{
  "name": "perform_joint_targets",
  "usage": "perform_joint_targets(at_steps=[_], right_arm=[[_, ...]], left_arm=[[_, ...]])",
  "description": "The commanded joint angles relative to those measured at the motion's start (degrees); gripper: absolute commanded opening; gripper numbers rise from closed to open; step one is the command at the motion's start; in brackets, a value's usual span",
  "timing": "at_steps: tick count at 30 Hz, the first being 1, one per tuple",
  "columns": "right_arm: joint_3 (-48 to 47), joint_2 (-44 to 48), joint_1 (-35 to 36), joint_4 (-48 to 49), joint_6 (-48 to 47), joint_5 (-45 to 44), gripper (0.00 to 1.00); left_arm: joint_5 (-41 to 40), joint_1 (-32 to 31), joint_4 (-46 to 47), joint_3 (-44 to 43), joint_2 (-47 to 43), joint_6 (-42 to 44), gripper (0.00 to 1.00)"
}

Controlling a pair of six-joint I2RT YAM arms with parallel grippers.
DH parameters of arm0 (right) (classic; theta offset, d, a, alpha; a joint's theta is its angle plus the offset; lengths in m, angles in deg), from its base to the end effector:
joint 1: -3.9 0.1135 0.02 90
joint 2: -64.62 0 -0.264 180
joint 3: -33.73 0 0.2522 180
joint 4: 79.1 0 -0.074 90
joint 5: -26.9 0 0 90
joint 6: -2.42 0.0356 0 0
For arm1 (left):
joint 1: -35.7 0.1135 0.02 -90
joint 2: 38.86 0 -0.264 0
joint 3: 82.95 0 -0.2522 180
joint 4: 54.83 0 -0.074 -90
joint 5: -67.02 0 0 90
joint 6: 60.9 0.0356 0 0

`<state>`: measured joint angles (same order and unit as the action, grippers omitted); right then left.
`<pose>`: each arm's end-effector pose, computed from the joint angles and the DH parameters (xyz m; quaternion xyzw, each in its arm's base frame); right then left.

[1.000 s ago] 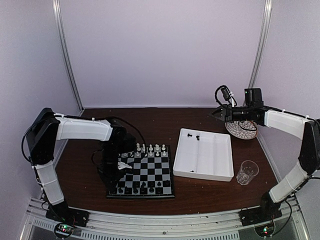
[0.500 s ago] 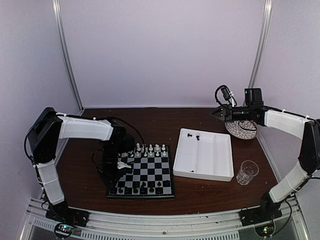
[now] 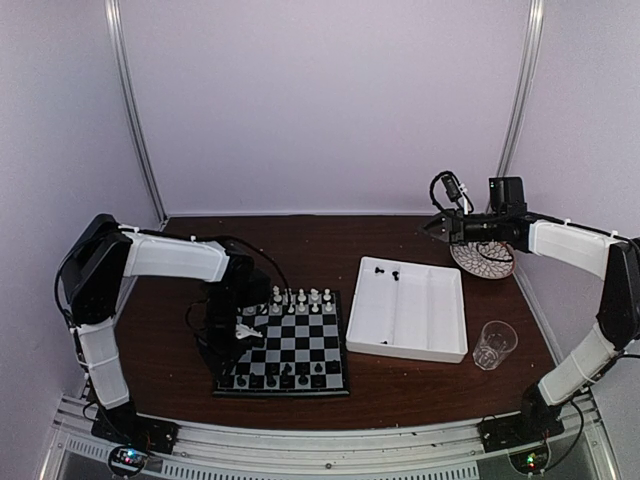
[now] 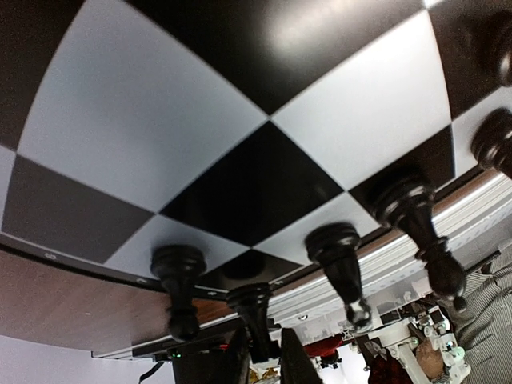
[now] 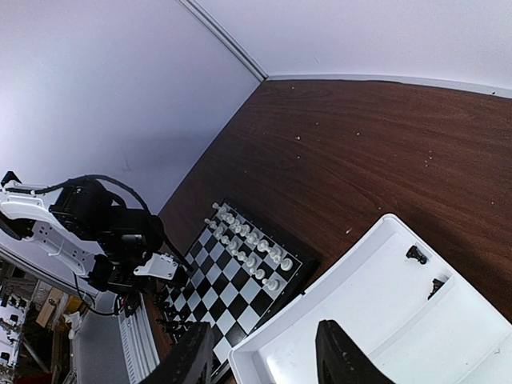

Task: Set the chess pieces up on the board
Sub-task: Place the rook at h8.

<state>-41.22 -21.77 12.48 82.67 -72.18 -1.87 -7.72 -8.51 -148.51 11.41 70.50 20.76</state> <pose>0.3214 0.0801 0.2818 -0.2112 0.7580 0.5205 0.3315 0.2003 -0.2079 0.1649 -0.2666 -0.9258 0.0118 0.2676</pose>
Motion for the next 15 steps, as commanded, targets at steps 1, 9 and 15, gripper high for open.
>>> perform_joint_targets(at_steps=[1,9,15], right_arm=[[0.8,0.7,-0.3,1.4,0.1,0.0,0.47],[0.8,0.9,-0.3,1.5,0.0,0.1,0.47],[-0.4,1.5,-0.3,-1.9,-3.2,-0.1,0.47]], left_arm=[[-0.3,0.5,0.6,-0.4,0.7,0.6,0.18],[0.4,0.5,-0.7,-1.5,-0.5,0.3,0.23],[-2.6,0.5,-7.2,-8.7,-8.1,-2.2,0.27]])
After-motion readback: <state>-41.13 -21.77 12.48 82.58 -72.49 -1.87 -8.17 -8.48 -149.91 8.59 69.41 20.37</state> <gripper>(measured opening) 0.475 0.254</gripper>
